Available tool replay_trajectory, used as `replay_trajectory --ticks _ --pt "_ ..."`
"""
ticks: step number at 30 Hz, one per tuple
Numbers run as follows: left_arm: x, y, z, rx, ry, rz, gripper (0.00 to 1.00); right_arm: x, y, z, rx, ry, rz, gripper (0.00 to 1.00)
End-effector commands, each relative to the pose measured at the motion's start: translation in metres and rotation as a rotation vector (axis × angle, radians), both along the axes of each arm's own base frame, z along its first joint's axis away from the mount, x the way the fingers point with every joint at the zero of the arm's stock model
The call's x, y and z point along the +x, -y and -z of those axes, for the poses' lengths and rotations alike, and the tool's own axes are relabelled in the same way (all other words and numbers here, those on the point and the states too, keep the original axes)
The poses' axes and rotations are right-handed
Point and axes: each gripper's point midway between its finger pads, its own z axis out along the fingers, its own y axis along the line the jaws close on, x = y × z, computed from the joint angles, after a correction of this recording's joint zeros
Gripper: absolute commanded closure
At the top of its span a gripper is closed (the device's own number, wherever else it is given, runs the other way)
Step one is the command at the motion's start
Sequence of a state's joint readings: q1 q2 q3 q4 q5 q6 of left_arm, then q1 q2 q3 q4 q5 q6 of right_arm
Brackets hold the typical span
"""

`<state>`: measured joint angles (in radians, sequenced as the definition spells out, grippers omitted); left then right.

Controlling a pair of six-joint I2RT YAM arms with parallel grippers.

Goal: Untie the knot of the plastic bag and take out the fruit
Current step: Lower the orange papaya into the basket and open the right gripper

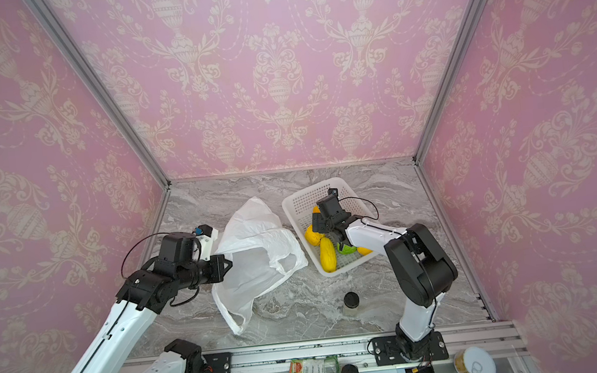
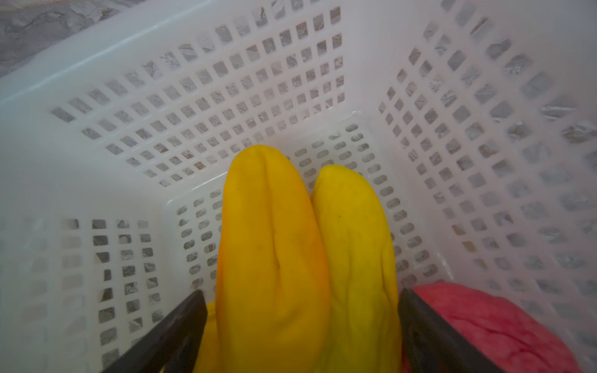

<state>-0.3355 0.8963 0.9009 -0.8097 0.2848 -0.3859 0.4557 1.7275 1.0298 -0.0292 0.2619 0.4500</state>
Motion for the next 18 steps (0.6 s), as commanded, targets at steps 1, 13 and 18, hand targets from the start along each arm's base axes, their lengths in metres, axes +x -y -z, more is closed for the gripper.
replay_trajectory --ticks 1,13,18 --pt "-0.002 0.001 -0.008 -0.027 0.019 0.018 1.0 -0.007 0.01 -0.028 -0.002 0.063 0.009 0.0" --pt "-0.001 0.001 -0.01 -0.05 0.027 0.02 1.0 -0.089 0.024 -0.102 0.084 0.278 -0.073 0.0" --pt "-0.002 0.002 -0.012 -0.055 0.033 0.023 1.0 -0.121 0.015 -0.13 0.093 0.369 -0.161 0.0"
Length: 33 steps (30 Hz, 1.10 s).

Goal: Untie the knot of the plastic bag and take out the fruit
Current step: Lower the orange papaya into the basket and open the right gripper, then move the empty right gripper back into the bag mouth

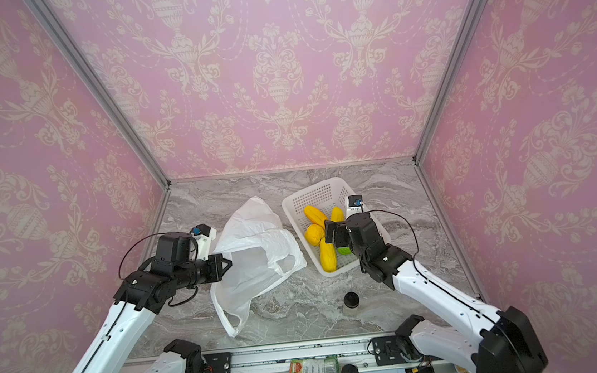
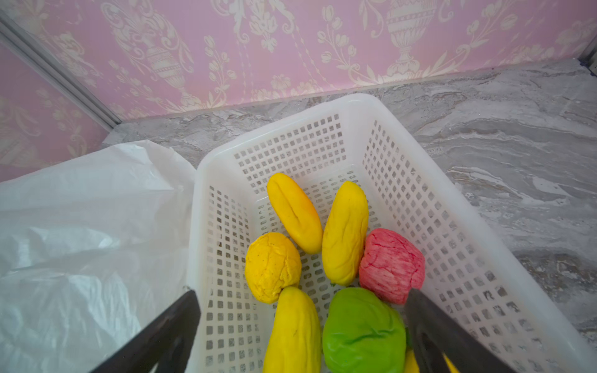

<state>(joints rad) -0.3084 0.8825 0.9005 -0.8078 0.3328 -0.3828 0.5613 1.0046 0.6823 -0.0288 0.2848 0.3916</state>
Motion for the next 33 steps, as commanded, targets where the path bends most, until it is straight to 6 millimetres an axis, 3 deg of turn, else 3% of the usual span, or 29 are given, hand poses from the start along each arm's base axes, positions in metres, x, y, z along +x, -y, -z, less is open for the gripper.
replay_trajectory --ticks 1,5,8,10,16,21,24,28,33 --pt "-0.001 0.002 -0.008 -0.022 0.035 0.019 1.0 -0.02 -0.003 -0.009 -0.027 0.053 -0.054 0.01" --pt "-0.002 0.004 -0.01 -0.034 0.042 0.029 1.0 -0.041 -0.016 -0.026 0.017 0.114 -0.144 0.14" --pt "-0.003 0.005 -0.01 -0.038 0.041 0.036 1.0 -0.056 -0.037 -0.036 0.026 0.141 -0.249 0.26" --pt "-0.004 0.006 -0.012 -0.047 0.051 0.04 1.0 -0.069 -0.057 -0.042 0.017 0.169 -0.334 0.33" --pt "-0.006 0.01 -0.017 -0.071 0.074 0.063 1.0 -0.108 -0.127 -0.054 -0.057 0.237 -0.564 0.4" --pt "-0.008 0.012 -0.021 -0.089 0.087 0.076 1.0 -0.128 -0.19 -0.035 -0.155 0.251 -0.682 0.4" --pt "-0.01 0.014 -0.024 -0.101 0.102 0.087 1.0 -0.127 -0.219 -0.014 -0.161 0.188 -0.723 0.41" --pt "-0.011 0.014 -0.027 -0.107 0.113 0.089 1.0 -0.123 -0.244 0.017 -0.192 0.13 -0.744 0.45" --pt "-0.015 0.017 -0.034 -0.131 0.14 0.109 1.0 -0.119 -0.262 0.039 -0.169 0.118 -0.738 0.47"
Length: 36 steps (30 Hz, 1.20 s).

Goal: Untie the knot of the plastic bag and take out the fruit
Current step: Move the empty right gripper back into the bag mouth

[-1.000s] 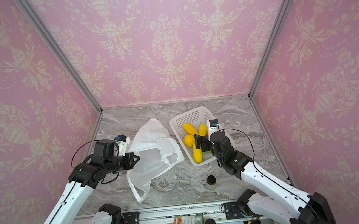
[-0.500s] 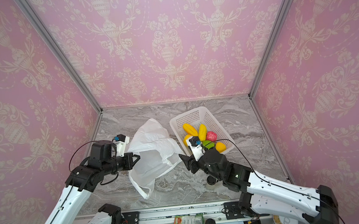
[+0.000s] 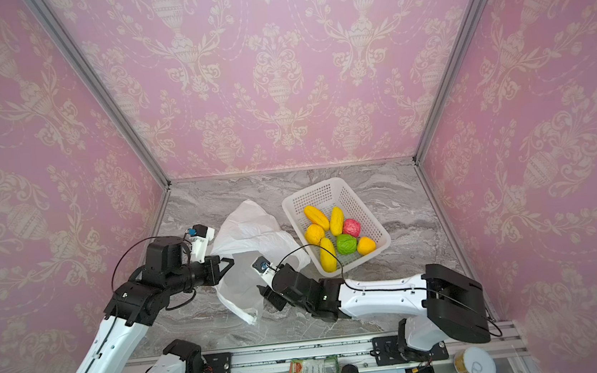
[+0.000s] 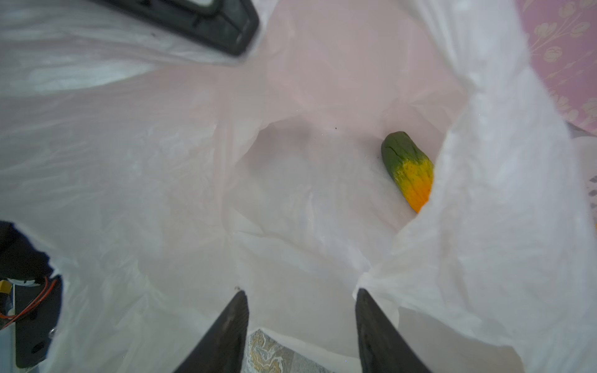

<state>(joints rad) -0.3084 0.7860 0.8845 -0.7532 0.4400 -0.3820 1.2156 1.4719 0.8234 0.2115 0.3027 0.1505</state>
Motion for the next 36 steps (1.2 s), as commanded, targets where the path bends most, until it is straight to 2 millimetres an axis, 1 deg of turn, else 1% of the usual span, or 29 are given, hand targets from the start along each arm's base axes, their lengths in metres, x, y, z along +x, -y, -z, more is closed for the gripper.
replay_trajectory --ticks 1,6,10,13,16,18,20,23,25,26,28,30,31,32,36 --pt "-0.004 0.002 -0.007 -0.022 0.044 0.035 1.0 0.003 -0.022 -0.015 0.099 0.004 -0.004 0.47" --pt "-0.01 0.002 -0.019 -0.044 0.1 0.042 1.0 0.0 -0.047 0.017 0.042 -0.025 -0.027 0.51" --pt "-0.014 0.003 -0.026 -0.061 0.127 0.054 1.0 0.001 -0.061 0.032 0.031 -0.048 -0.018 0.51" --pt "-0.016 0.005 -0.028 -0.073 0.137 0.065 1.0 0.014 -0.066 0.04 0.007 -0.026 0.039 0.51" --pt "-0.019 0.006 -0.032 -0.084 0.154 0.074 1.0 0.037 -0.061 0.041 -0.03 0.04 0.16 0.5" --pt "-0.021 0.007 -0.035 -0.094 0.165 0.084 1.0 0.052 -0.059 0.041 -0.036 0.067 0.223 0.44" --pt "-0.023 0.008 -0.038 -0.106 0.175 0.094 1.0 0.064 -0.059 0.048 -0.045 0.064 0.257 0.38" --pt "-0.026 0.009 -0.042 -0.117 0.191 0.104 1.0 0.072 -0.062 0.063 -0.078 0.057 0.271 0.37" --pt "-0.028 0.009 -0.045 -0.123 0.206 0.106 1.0 0.073 -0.061 0.074 -0.108 0.067 0.277 0.34" --pt "-0.028 0.009 -0.046 -0.124 0.212 0.106 1.0 0.077 -0.066 0.069 -0.1 0.079 0.283 0.31" --pt "-0.028 0.008 -0.045 -0.122 0.213 0.103 1.0 0.08 -0.069 0.067 -0.107 0.091 0.291 0.22" --pt "-0.028 0.008 -0.045 -0.119 0.209 0.103 1.0 0.084 -0.069 0.069 -0.126 0.106 0.3 0.06" --pt "-0.027 0.009 -0.044 -0.12 0.206 0.104 1.0 0.086 -0.07 0.069 -0.138 0.113 0.308 0.01" --pt "-0.028 0.009 -0.044 -0.12 0.203 0.106 1.0 0.091 -0.069 0.071 -0.16 0.122 0.328 0.0" --pt "-0.028 0.008 -0.045 -0.121 0.211 0.105 1.0 0.115 -0.064 0.073 -0.219 0.128 0.424 0.0"
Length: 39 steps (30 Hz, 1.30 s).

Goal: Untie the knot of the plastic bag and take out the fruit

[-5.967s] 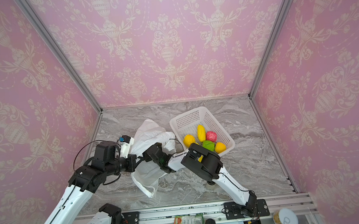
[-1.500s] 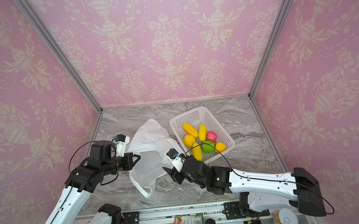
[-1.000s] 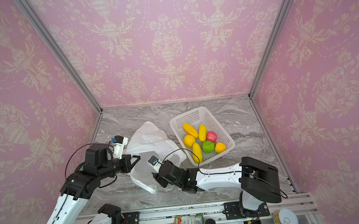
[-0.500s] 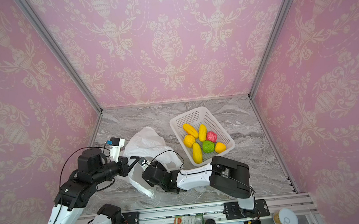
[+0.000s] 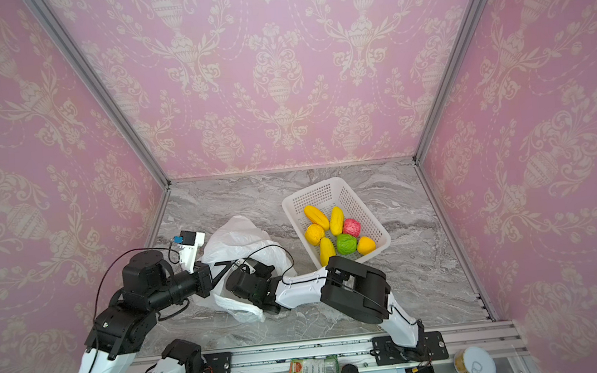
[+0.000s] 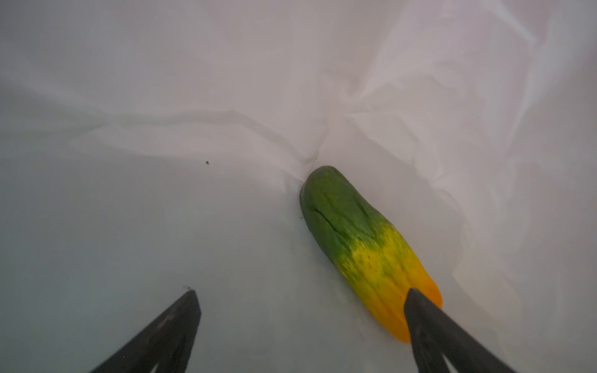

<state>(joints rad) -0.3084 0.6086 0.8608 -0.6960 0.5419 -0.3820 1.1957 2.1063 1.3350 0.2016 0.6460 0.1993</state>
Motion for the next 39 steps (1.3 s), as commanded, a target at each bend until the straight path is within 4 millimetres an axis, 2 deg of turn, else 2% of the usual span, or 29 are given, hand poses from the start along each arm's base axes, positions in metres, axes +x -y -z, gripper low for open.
replay_trajectory --ticks 1,9,13,18,21,23,27,29,32,36,39 --pt "-0.001 0.001 -0.002 -0.001 0.03 0.021 1.0 0.026 0.016 0.0 -0.067 0.015 0.121 0.0" --pt "-0.003 0.003 -0.004 -0.01 0.037 0.033 1.0 0.056 0.027 0.014 -0.104 -0.04 0.212 0.0" --pt "-0.001 -0.001 -0.007 0.002 0.052 0.014 1.0 0.06 0.047 0.011 -0.116 -0.036 0.321 0.0" --pt "0.016 -0.026 -0.009 0.11 0.062 -0.123 1.0 0.043 0.088 -0.004 0.015 -0.027 0.41 0.01" --pt "0.021 -0.031 -0.026 0.129 0.093 -0.156 1.0 0.029 0.113 -0.015 0.1 -0.03 0.451 0.03" --pt "0.021 -0.026 -0.039 0.128 0.115 -0.119 1.0 0.014 0.131 -0.019 0.133 -0.013 0.477 0.03" --pt "0.02 -0.009 -0.045 0.136 0.083 -0.02 1.0 -0.011 0.142 -0.04 0.234 0.031 0.465 0.02" --pt "0.021 -0.009 -0.04 0.201 0.083 -0.005 1.0 -0.022 0.144 -0.044 0.279 0.033 0.454 0.02" --pt "0.023 -0.022 -0.021 0.361 0.087 -0.041 1.0 -0.03 0.143 -0.047 0.335 0.029 0.431 0.0" --pt "0.033 -0.047 0.015 0.563 0.048 -0.145 1.0 -0.032 0.133 -0.041 0.342 -0.006 0.401 0.0" --pt "0.035 -0.049 0.033 0.624 0.016 -0.15 1.0 -0.031 0.121 -0.033 0.322 -0.018 0.373 0.0"
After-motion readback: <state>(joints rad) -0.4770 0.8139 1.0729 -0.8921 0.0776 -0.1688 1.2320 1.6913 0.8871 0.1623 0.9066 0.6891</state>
